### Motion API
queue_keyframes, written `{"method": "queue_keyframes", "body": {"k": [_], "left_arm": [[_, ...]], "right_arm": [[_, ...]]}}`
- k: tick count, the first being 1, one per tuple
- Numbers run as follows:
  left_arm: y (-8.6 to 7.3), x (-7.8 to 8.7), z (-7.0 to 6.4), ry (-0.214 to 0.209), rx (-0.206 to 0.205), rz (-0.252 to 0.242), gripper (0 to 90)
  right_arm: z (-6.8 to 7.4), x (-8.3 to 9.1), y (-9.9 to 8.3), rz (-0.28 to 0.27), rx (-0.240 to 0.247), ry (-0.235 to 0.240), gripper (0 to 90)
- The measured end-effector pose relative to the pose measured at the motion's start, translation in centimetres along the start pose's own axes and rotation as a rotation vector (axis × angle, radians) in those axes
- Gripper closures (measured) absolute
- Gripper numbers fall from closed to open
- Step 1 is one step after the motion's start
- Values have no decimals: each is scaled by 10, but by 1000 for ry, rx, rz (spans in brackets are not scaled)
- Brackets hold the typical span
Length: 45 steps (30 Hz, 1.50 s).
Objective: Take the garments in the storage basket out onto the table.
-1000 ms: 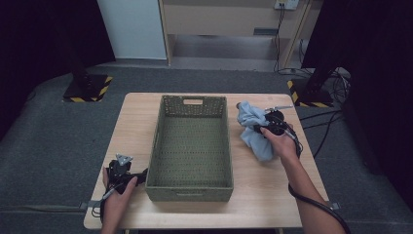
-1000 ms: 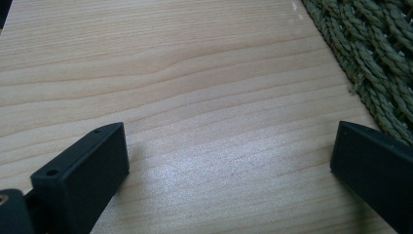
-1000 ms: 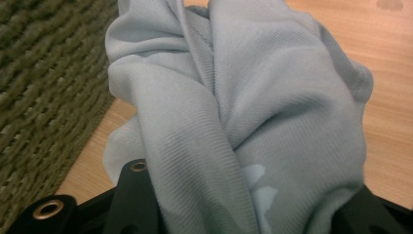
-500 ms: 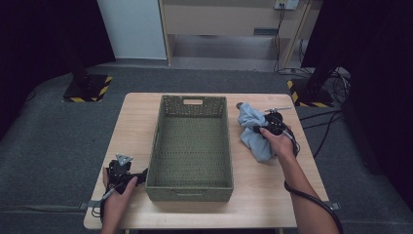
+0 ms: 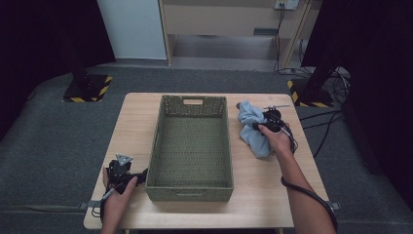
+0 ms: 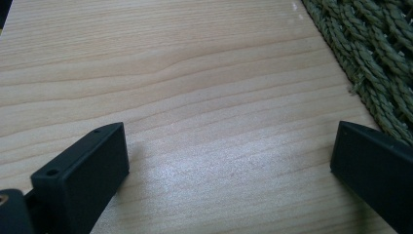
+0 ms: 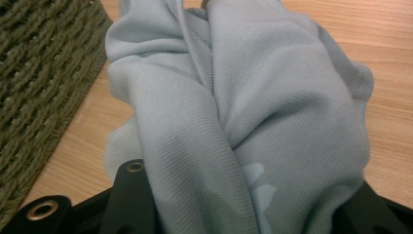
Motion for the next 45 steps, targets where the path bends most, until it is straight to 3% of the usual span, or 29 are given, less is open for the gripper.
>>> {"method": "queue_keyframes", "body": {"k": [14, 18, 24, 28, 35, 45], "left_arm": [[0, 0, 0, 0, 0, 0, 0], [0, 0, 0, 1, 3, -2, 0], [0, 0, 0, 1, 3, -2, 0], [0, 0, 0, 1, 3, -2, 0], [0, 0, 0, 1, 3, -2, 0], [0, 0, 0, 1, 3, -2, 0]], "right_arm": [[4, -8, -2, 1, 17, -14, 426], [4, -13, -4, 9, -6, -31, 210], [2, -7, 0, -19, -11, -19, 66], [-1, -1, 1, -43, -3, -24, 56], [-8, 6, 0, -79, -37, -27, 28], [2, 15, 5, -129, -25, 23, 32]]}}
Point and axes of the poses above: each handheld gripper's, and its own axes: x roughly backward along the jaws, y roughly out of its top, z roughly to its left, the point moved 6 cm from there along -x, roughly forward along the jaws, and after that the axes turned 14 degrees about -x, right-handed, at the moved point
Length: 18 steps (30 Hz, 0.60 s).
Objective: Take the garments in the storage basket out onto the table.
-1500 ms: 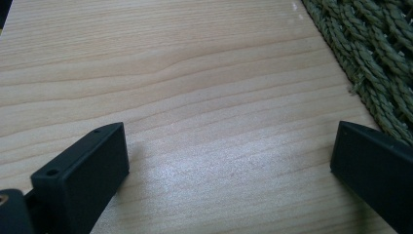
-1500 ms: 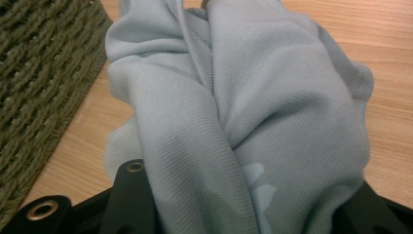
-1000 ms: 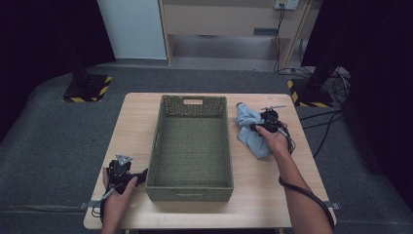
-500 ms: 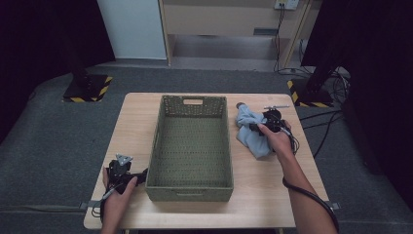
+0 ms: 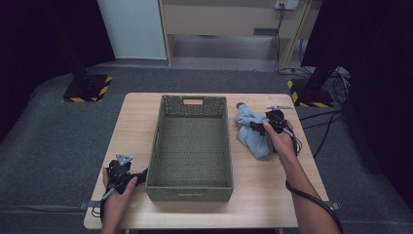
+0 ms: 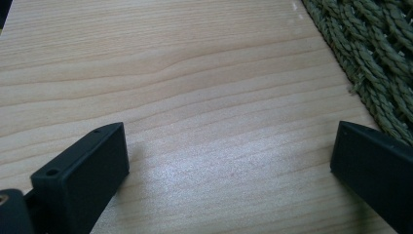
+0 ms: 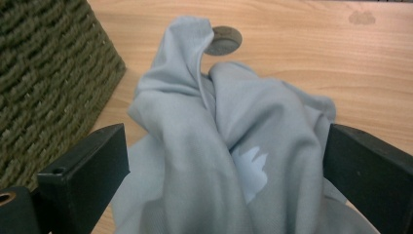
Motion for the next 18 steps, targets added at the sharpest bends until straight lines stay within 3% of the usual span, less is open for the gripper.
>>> {"method": "queue_keyframes", "body": {"k": [18], "left_arm": [[0, 0, 0, 0, 0, 0, 0]], "right_arm": [[20, 28, 15, -71, 15, 27, 35]]}}
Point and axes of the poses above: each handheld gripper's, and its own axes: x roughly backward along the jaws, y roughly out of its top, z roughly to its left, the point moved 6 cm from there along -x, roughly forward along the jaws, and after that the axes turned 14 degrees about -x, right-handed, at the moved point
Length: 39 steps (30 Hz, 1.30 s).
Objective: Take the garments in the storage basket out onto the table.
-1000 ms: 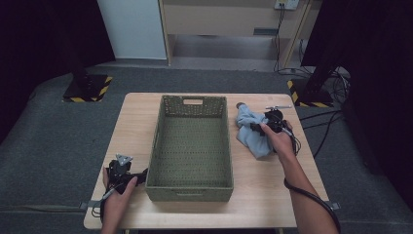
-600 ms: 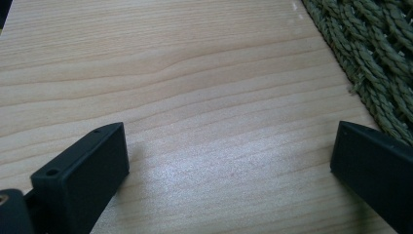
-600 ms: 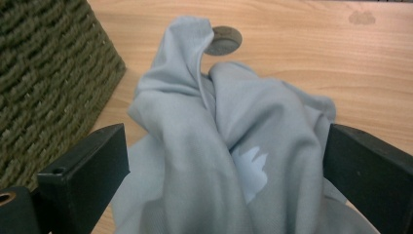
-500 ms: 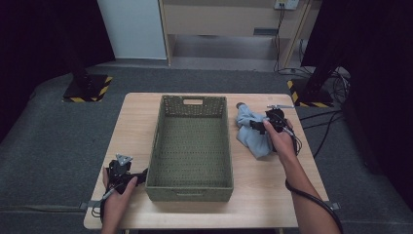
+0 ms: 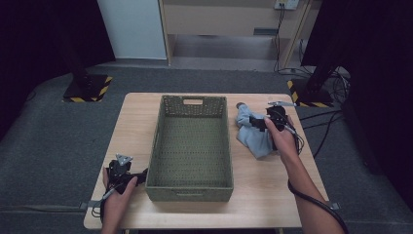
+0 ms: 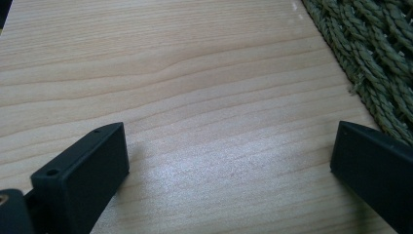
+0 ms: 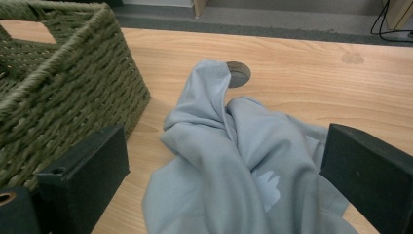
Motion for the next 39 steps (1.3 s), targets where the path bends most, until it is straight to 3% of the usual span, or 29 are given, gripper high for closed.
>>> {"method": "queue_keyframes", "body": {"k": [8, 20, 31, 39], "left_arm": [[0, 0, 0, 0, -1, 1, 0], [0, 0, 0, 0, -2, 1, 0], [0, 0, 0, 0, -1, 1, 0], [0, 0, 0, 0, -1, 1, 0]], "right_arm": [[12, 21, -1, -14, 27, 16, 35], [44, 52, -3, -39, 105, 61, 26], [44, 70, -6, -66, 137, 53, 27], [37, 83, -16, -68, 133, 58, 24]]}}
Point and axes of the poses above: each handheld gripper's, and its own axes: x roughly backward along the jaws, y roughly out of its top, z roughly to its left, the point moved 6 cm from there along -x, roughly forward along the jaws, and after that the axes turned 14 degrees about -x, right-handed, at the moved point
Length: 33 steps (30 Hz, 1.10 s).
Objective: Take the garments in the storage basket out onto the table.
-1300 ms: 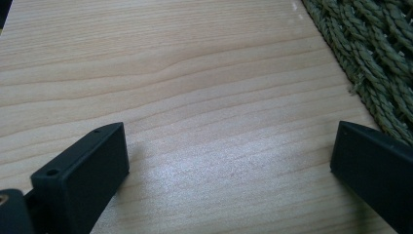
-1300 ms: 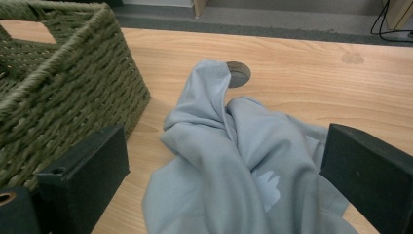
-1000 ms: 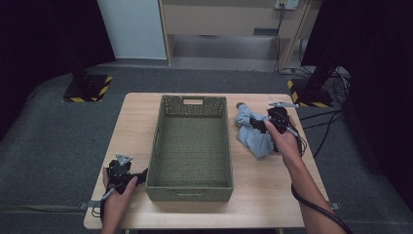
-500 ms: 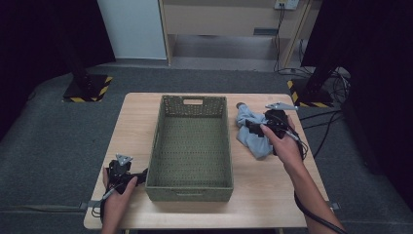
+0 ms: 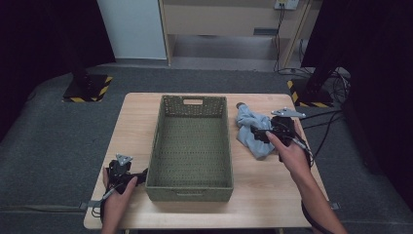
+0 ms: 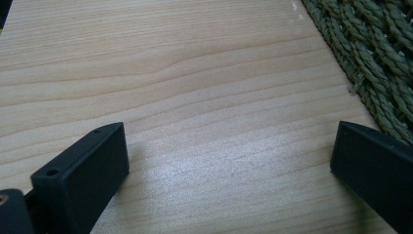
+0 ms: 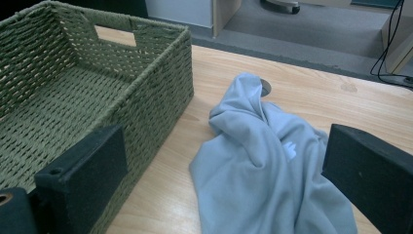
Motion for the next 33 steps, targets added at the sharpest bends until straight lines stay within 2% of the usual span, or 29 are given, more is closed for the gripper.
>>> {"method": "queue_keyframes", "body": {"k": [8, 15, 24, 27, 33], "left_arm": [[0, 0, 0, 0, 0, 0, 0], [0, 0, 0, 0, 0, 0, 0], [0, 0, 0, 0, 0, 0, 0], [0, 0, 0, 2, 1, 0, 0], [0, 0, 0, 1, 1, 0, 0]], "right_arm": [[0, 10, -7, -14, 1, 24, 23], [-1, 15, -17, -9, -7, 25, 23], [5, 21, -28, 0, 5, 35, 24], [9, 21, -36, 13, -14, 51, 23], [10, 21, -50, 27, -10, 46, 25]]}}
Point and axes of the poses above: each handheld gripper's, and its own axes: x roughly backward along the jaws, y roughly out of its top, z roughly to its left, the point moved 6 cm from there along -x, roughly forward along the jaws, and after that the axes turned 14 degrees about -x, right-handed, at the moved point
